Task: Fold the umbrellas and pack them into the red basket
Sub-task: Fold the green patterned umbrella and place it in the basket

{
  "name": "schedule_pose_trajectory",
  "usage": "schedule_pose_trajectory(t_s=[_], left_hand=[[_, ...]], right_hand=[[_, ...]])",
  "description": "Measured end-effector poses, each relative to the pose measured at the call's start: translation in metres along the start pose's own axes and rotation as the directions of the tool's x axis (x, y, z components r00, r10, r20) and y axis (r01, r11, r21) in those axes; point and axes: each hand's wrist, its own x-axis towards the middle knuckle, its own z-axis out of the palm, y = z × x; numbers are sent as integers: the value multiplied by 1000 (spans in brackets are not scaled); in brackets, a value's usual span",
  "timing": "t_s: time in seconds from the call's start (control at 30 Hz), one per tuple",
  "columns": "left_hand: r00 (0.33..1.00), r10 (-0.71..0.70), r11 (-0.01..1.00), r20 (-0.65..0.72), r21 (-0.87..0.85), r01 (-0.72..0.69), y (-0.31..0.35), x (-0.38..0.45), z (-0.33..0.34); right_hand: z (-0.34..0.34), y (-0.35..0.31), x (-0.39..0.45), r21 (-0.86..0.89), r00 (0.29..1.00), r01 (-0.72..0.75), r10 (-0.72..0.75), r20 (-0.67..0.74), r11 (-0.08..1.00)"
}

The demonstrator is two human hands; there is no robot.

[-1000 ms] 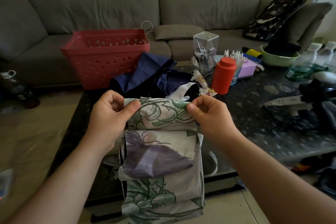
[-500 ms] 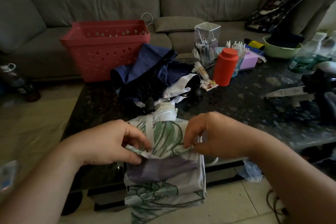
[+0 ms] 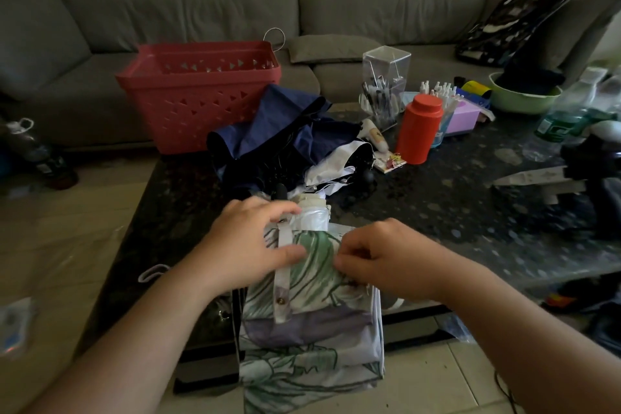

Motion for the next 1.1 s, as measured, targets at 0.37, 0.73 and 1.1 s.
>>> schedule_pose_trajectory(t_s=[0.37,0.73,1.1], left_hand=[[972,-55,978,228,210,6,-1,-7,6],[946,-238,971,220,29,238,-23,-18,-31],[878,-397,918,-266,-110,382,-42,-23,-45]], right_hand=[[15,32,19,59,963,-257,251,95,965],[23,35,19,143,963,-253,234,135,957],[26,43,26,205,967,-243,219,132,948]])
